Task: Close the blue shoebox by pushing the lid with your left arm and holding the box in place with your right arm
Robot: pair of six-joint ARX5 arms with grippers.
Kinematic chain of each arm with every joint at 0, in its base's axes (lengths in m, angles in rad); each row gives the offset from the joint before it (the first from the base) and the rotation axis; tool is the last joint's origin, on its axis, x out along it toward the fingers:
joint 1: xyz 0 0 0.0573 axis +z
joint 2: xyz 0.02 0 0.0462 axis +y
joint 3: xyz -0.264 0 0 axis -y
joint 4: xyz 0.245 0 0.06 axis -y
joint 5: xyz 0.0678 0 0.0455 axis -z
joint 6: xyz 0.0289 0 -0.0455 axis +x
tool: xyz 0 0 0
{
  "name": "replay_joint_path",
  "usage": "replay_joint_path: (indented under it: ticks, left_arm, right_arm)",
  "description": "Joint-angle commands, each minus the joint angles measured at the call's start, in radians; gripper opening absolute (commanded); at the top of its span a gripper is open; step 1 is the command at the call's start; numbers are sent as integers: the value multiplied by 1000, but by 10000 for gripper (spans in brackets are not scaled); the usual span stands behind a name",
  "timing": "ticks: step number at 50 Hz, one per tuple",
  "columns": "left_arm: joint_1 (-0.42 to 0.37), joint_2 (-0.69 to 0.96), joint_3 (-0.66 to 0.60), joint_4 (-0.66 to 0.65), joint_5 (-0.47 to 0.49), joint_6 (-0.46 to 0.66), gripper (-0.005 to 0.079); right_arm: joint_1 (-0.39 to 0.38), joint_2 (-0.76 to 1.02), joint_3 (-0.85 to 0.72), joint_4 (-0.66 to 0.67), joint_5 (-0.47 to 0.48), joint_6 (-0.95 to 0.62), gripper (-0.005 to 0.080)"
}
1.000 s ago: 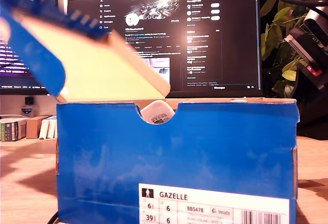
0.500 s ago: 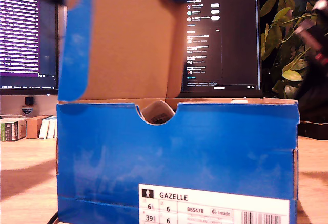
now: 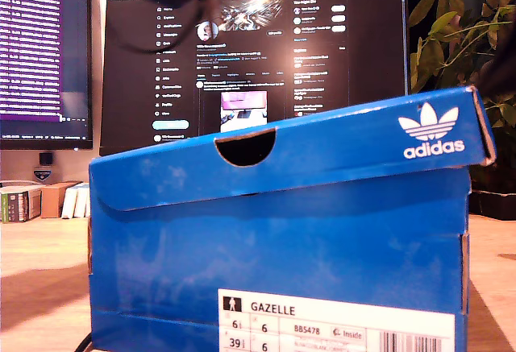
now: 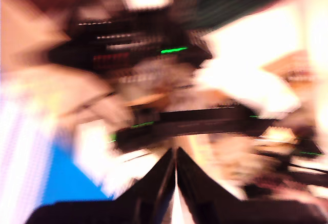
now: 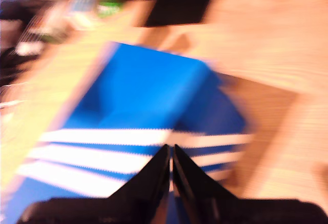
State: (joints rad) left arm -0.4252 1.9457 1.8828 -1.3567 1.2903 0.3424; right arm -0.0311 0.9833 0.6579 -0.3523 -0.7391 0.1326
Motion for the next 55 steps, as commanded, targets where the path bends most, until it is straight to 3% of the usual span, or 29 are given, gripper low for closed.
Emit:
replay_joint_path:
  ticks: [1,8,22,55]
  left_arm:
    - [37,-25,11,3,-52,8,-19]
    - [109,-51,11,7,-126,36,-19]
    - [213,-80,11,10,-151,51,-19]
    - [286,-97,11,11,-166,94,-19]
  right_arm:
    - [16,0,3,-17,-42,1,-13]
    - [75,0,3,-34,-47,-3,-12]
    - [172,12,3,-31,-10,-5,-13]
    - [303,146,4,-11,182,-131,-13]
